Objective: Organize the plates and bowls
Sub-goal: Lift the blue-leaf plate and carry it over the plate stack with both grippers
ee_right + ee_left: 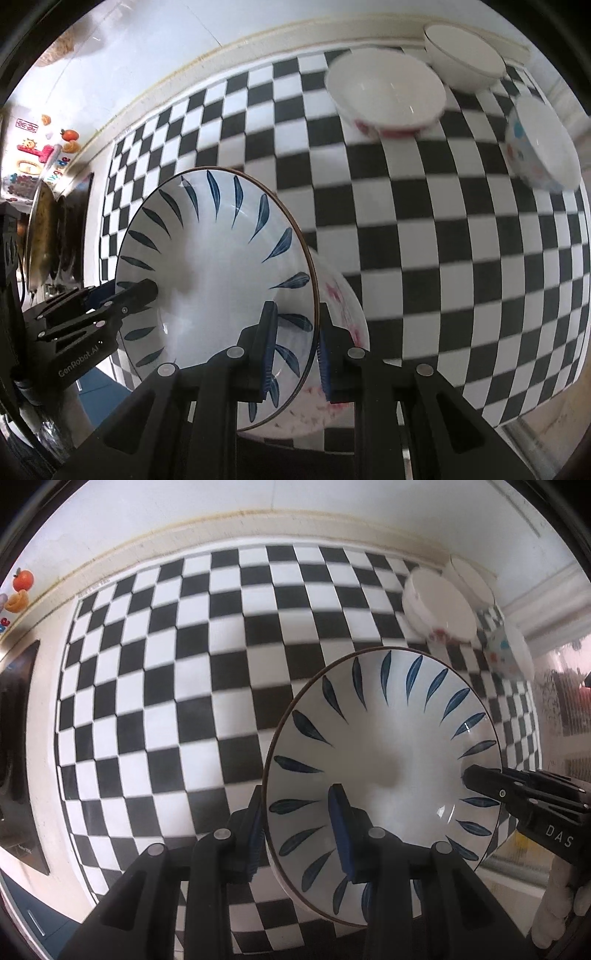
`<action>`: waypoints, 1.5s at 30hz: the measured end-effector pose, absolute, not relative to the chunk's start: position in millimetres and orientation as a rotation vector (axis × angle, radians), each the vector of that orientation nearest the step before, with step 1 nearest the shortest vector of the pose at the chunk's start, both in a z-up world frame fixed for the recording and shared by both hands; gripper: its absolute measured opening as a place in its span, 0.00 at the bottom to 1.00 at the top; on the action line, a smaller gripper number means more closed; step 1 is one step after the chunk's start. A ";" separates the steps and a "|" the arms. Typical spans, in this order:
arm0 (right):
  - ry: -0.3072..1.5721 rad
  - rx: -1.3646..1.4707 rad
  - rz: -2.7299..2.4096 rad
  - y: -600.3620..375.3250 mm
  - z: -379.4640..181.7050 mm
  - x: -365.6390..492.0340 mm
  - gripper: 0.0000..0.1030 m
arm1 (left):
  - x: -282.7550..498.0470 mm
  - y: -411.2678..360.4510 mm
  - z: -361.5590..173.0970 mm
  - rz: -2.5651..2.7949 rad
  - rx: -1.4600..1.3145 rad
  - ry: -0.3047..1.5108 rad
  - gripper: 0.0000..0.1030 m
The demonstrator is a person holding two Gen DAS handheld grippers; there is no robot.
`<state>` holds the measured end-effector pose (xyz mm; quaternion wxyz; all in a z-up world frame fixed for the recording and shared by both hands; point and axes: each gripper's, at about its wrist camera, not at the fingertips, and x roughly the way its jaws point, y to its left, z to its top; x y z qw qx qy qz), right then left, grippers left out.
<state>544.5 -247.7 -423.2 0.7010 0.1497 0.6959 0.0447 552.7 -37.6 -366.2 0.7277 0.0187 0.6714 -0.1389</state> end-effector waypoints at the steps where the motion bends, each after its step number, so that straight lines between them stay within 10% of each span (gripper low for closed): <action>1: 1.557 0.338 0.096 -249.5 -427.6 540.6 0.21 | 549.3 -40.4 -370.0 -0.307 0.050 1.488 0.30; 45: 1.662 0.365 0.074 -259.9 -477.9 514.2 0.24 | 511.3 -53.9 -425.5 -0.248 0.099 1.634 0.34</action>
